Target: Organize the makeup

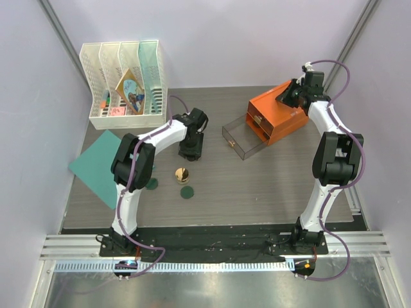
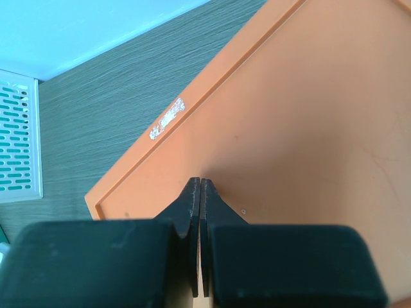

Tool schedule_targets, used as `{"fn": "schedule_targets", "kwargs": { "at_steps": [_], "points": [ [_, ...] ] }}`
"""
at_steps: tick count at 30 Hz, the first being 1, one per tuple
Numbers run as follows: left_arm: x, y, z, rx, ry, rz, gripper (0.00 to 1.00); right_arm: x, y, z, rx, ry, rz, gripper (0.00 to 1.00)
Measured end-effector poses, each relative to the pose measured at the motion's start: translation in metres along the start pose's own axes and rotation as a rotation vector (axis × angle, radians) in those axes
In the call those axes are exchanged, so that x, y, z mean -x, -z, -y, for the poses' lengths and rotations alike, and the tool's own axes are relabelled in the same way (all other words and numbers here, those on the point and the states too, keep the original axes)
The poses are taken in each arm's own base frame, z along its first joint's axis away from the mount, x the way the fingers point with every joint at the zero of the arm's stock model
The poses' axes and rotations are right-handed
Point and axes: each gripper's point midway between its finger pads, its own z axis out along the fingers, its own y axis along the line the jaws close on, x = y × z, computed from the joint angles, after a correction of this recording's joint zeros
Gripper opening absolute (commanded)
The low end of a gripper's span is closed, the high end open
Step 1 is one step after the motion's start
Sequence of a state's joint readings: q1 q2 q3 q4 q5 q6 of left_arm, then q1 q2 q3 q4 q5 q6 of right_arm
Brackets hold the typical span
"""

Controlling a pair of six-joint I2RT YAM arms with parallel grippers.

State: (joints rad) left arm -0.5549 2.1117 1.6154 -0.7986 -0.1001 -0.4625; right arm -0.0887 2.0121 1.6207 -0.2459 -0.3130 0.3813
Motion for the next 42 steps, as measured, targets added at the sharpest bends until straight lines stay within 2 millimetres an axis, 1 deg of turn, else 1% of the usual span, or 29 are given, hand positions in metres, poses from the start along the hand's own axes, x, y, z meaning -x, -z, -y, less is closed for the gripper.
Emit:
{"fn": "schedule_targets", "kwargs": {
  "at_steps": [4,6,8,10,12,14,17,19,21,23,27,30,32,36,37,39,42],
  "points": [
    [0.003,0.002,0.001,0.001,0.003,0.007,0.00,0.000,0.000,0.000,0.004,0.000,0.000,0.01],
    [0.010,0.008,0.004,-0.011,0.008,0.022,0.00,0.000,0.000,0.000,0.004,0.000,0.000,0.01],
    [0.023,0.018,0.012,-0.032,0.011,0.054,0.00,0.000,0.000,0.000,0.005,0.000,0.000,0.01],
    [0.043,0.034,0.022,-0.060,0.011,0.108,0.00,0.000,0.000,0.000,0.006,0.000,0.001,0.01],
    [0.070,0.059,0.038,-0.106,0.010,0.185,0.00,0.000,0.000,0.000,0.007,0.000,0.001,0.01],
    [0.088,0.079,0.053,-0.143,0.004,0.248,0.00,0.000,0.000,0.000,0.008,0.000,0.002,0.01],
    [0.105,0.104,0.079,-0.208,-0.018,0.317,0.00,0.000,0.000,0.000,0.009,-0.002,0.001,0.01],
    [0.109,0.111,0.095,-0.242,-0.035,0.333,0.00,0.000,0.000,0.000,0.011,-0.004,0.001,0.01],
    [0.111,0.111,0.113,-0.282,-0.053,0.337,0.00,0.000,0.000,0.000,0.012,-0.007,0.001,0.01],
    [0.108,0.105,0.128,-0.315,-0.061,0.321,0.00,0.000,0.000,0.000,0.012,-0.008,0.002,0.01],
    [0.097,0.083,0.159,-0.378,-0.064,0.267,0.00,0.000,-0.001,0.000,0.016,-0.012,0.002,0.01],
    [0.088,0.069,0.176,-0.414,-0.069,0.227,0.00,-0.001,-0.001,0.000,0.017,-0.015,0.003,0.01],
    [0.084,0.063,0.188,-0.436,-0.077,0.214,0.00,0.000,-0.001,0.000,0.019,-0.014,0.005,0.01],
    [0.083,0.060,0.207,-0.480,-0.079,0.213,0.02,-0.001,-0.001,0.000,0.022,-0.013,0.009,0.01],
    [0.082,0.061,0.214,-0.497,-0.085,0.215,0.04,-0.001,-0.001,0.000,0.022,-0.013,0.010,0.01],
    [0.083,0.063,0.222,-0.519,-0.091,0.217,0.06,-0.001,-0.001,-0.001,0.025,-0.011,0.014,0.01],
    [0.080,0.065,0.232,-0.554,-0.101,0.211,0.16,-0.001,-0.001,-0.001,0.027,-0.009,0.019,0.01]
  ]
}}
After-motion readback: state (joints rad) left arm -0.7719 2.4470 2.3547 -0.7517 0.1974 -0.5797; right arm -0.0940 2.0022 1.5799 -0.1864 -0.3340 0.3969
